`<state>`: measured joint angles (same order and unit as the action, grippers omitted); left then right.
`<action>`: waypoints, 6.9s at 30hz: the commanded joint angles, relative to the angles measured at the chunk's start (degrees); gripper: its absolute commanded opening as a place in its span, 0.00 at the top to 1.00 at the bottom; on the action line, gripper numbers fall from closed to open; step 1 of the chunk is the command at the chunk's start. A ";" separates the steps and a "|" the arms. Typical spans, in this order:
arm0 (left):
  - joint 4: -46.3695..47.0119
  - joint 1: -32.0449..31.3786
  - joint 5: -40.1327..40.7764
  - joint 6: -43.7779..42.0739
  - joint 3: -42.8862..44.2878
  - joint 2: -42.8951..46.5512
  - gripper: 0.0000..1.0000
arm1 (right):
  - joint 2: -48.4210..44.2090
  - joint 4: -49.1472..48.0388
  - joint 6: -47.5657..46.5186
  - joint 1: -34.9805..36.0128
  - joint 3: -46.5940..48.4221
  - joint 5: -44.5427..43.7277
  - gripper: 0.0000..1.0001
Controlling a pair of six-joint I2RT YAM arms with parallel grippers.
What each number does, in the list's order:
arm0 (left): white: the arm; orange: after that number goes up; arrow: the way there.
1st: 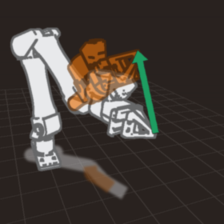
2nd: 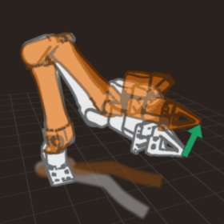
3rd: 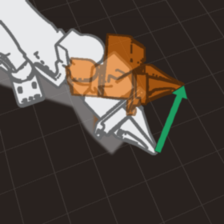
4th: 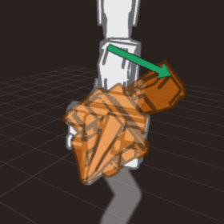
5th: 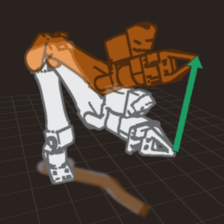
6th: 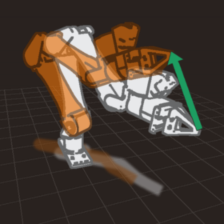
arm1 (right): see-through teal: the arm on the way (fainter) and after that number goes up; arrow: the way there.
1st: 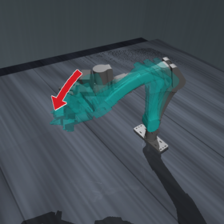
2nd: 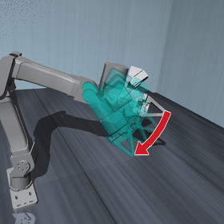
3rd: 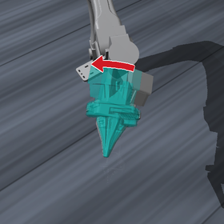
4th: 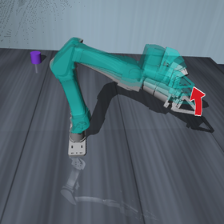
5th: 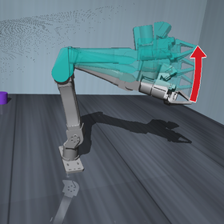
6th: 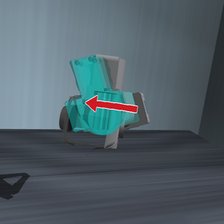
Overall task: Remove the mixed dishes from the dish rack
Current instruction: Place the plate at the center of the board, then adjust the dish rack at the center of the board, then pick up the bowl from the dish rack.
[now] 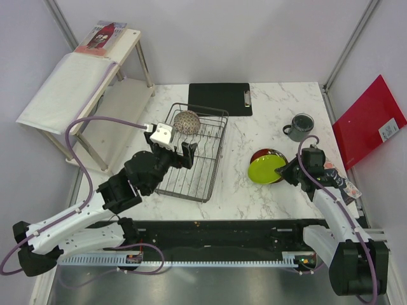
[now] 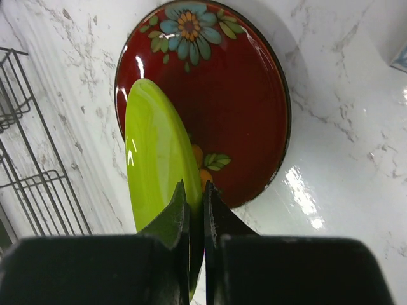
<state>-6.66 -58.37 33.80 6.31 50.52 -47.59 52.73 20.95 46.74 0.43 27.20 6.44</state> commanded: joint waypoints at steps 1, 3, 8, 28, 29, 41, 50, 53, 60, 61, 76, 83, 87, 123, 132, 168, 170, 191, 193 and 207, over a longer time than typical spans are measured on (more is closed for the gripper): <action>-2.40 0.19 -1.90 6.88 -3.23 2.15 0.07 | 2.02 -13.91 3.88 -0.07 -0.48 1.91 1.00; -2.31 0.19 -1.81 7.93 -4.20 2.68 0.07 | 3.51 -16.62 4.15 -0.08 -1.01 1.74 1.00; -2.48 0.27 -2.25 9.60 -6.22 4.44 0.07 | 7.20 -19.37 3.45 -0.07 -1.45 -0.28 1.00; -4.33 0.19 -3.13 11.01 -4.91 1.19 0.07 | 10.21 -11.38 -2.17 -0.07 -0.84 -6.09 0.50; -4.33 0.19 -3.13 11.01 -4.82 1.10 0.07 | 9.76 -9.72 -2.53 -0.07 -0.66 -7.56 0.49; -6.17 0.19 -2.69 11.45 -3.77 -0.39 0.07 | 0.89 2.07 -6.13 -0.07 2.95 -14.53 0.43; -8.71 2.46 2.84 13.73 -0.79 -3.20 0.01 | -13.45 -10.21 -2.18 0.53 2.06 9.71 0.43; -12.40 6.40 2.33 14.87 3.68 -7.85 0.01 | -8.80 -10.31 -5.25 4.12 7.06 10.88 0.42; -14.96 15.39 -7.78 17.08 11.35 -16.47 0.01 | 7.00 -12.07 -10.35 18.72 18.65 4.22 0.42; -15.40 15.65 -7.53 17.16 11.87 -17.17 0.01 | 8.78 -11.72 -11.40 20.13 20.16 2.46 0.42; -22.87 21.19 -8.05 21.46 5.12 -17.71 0.01 | 37.35 -5.04 -16.42 26.29 38.71 -3.36 0.40; -22.26 21.19 -11.39 24.28 1.25 -17.09 0.01 | 46.22 -5.66 -15.54 26.73 45.04 -3.36 0.40; -21.74 21.19 -13.14 24.72 0.28 -16.74 0.01 | 51.06 -5.22 -15.10 26.64 48.56 -2.48 0.41; 14.74 27.69 -23.42 -33.82 17.50 -46.27 0.01 | 14.07 -5.66 -13.59 28.84 28.44 -5.03 0.41; 17.58 29.19 -9.91 -3.27 10.83 -34.78 0.03 | 19.24 -8.54 -19.93 29.19 30.10 -9.59 0.41; -19.80 29.19 -13.76 36.50 -14.93 13.49 0.01 | 66.88 -53.29 -53.51 41.85 52.86 -13.91 0.44; -20.24 29.19 -14.20 36.93 -15.28 13.49 0.01 | 67.94 -54.08 -53.95 42.02 53.74 -13.82 0.45; -20.07 29.19 -18.42 46.60 -19.93 5.15 0.04 | 78.84 -53.55 -64.31 46.24 62.37 -29.46 0.96; -19.28 29.19 -19.12 47.22 -20.55 4.62 0.04 | 78.32 -56.70 -66.42 46.68 60.52 -31.21 1.00; -16.99 29.19 -20.18 49.24 -23.28 4.35 0.05 | 76.82 -75.70 -82.24 51.08 53.75 -43.35 1.00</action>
<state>-24.88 -29.28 13.37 53.01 28.29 -43.11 130.89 -45.89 -29.17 50.04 82.76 -32.97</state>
